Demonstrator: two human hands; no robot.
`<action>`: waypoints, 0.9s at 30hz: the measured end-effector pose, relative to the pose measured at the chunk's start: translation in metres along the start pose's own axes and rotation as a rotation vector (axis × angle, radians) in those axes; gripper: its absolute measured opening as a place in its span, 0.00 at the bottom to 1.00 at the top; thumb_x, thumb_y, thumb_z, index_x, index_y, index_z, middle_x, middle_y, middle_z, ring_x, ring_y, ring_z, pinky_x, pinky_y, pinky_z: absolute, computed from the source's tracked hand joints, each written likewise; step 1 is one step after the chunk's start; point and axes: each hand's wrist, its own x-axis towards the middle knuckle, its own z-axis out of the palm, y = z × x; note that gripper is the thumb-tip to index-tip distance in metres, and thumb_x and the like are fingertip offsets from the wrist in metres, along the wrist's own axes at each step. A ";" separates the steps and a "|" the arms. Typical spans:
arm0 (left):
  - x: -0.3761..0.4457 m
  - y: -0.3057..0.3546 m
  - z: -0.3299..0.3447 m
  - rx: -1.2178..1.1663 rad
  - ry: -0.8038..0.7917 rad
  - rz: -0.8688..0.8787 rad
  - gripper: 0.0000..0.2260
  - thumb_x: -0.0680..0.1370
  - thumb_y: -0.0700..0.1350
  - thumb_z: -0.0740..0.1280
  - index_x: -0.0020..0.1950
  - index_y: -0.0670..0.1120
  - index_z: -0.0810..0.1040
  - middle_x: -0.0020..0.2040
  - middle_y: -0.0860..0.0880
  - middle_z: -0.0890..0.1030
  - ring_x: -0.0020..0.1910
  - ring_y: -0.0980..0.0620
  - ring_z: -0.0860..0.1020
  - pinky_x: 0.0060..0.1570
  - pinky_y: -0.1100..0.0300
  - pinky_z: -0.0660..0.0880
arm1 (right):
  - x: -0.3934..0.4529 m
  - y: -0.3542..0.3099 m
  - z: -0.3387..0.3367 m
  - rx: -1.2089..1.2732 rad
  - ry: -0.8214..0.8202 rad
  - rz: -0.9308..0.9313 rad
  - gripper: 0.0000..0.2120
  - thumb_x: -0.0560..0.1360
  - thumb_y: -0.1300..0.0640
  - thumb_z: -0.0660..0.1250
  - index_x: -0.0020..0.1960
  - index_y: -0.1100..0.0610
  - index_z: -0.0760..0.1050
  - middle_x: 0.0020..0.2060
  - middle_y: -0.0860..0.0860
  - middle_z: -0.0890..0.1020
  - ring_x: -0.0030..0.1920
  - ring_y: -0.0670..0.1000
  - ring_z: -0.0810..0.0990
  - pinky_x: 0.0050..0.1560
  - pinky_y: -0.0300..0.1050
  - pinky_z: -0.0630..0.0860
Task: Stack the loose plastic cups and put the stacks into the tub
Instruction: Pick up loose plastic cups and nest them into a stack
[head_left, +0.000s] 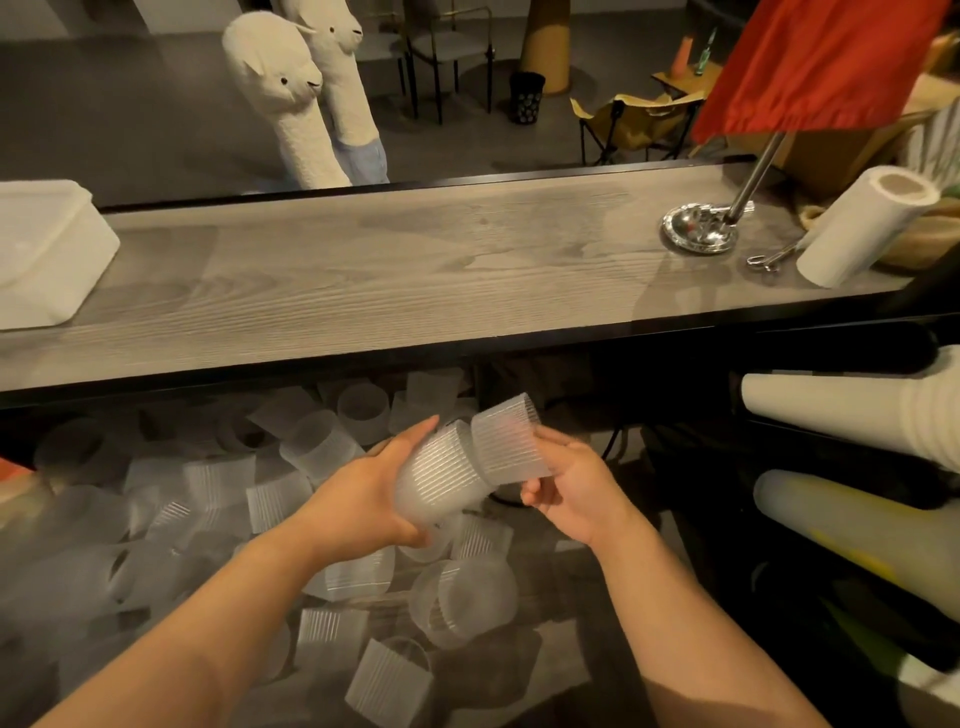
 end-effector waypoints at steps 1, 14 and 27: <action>-0.001 0.001 -0.001 0.006 0.004 0.014 0.54 0.63 0.51 0.80 0.73 0.75 0.44 0.65 0.65 0.65 0.56 0.58 0.73 0.54 0.63 0.74 | 0.000 -0.001 0.002 -0.043 -0.037 0.025 0.11 0.79 0.58 0.64 0.58 0.59 0.80 0.44 0.56 0.83 0.31 0.47 0.71 0.26 0.36 0.71; -0.003 0.002 -0.002 0.147 0.072 0.034 0.52 0.64 0.54 0.78 0.69 0.79 0.41 0.66 0.62 0.68 0.54 0.57 0.74 0.51 0.58 0.77 | 0.046 0.017 0.048 -0.693 0.231 0.406 0.09 0.80 0.49 0.63 0.45 0.53 0.75 0.31 0.55 0.77 0.23 0.50 0.72 0.28 0.40 0.73; 0.003 -0.018 -0.007 0.100 0.068 -0.082 0.52 0.64 0.56 0.78 0.73 0.75 0.43 0.70 0.61 0.66 0.55 0.55 0.76 0.52 0.58 0.78 | 0.126 0.020 -0.021 -0.518 0.512 0.044 0.07 0.79 0.59 0.63 0.56 0.60 0.75 0.43 0.56 0.79 0.37 0.52 0.79 0.39 0.45 0.77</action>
